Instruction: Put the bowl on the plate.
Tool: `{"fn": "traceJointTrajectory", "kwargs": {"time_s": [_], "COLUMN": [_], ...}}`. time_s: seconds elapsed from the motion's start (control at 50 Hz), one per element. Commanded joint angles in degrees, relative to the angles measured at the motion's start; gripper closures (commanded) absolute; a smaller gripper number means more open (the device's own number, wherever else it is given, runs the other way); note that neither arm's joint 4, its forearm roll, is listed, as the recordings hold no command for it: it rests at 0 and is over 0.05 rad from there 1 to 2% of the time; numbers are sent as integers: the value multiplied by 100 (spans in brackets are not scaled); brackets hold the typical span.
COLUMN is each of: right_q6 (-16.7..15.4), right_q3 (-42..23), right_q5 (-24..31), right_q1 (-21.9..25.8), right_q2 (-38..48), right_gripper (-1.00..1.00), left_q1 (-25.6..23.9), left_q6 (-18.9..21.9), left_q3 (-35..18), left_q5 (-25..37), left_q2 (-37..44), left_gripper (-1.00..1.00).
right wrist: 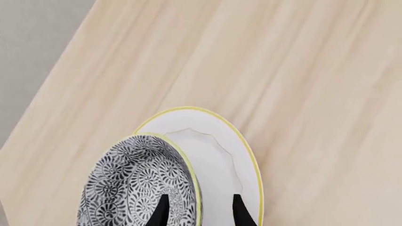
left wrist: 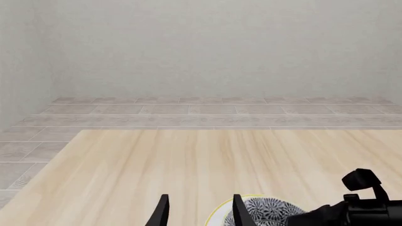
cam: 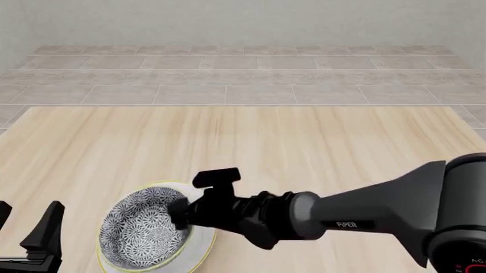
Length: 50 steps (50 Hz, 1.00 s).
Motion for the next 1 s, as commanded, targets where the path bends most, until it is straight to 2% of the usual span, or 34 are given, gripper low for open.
{"fn": "traceJointTrajectory", "kwargs": {"time_s": [0.02,0.52,0.54,0.6,0.68,0.78,0.82,1.0], "right_q6": [-113,-583,-707,-739,-971,-1072,-1262,-1607], "right_q3": [-42,-2,8,22,86,115,183,351], "right_q5": [150,710,800,865,1071,1164,1330,1626], "right_q1": [-46,-254,-303,-330,-432,-497,-608,-860], "right_q2": [-207,-1261,-1451,-1587,-2139,-2396,-2895,-3844], "right_gripper": [-100,-100,-100,-100,-100,-100,-100,-100], "left_q1": [0,0,0,0,0,0,0,0], "left_q6": [0,0,0,0,0,0,0,0], "left_q3": [0,0,0,0,0,0,0,0], "left_q5": [0,0,0,0,0,0,0,0], "left_q2": [0,0,0,0,0,0,0,0], "left_gripper": [-100,-100,-100,-100,-100,-100,-100,-100]}}
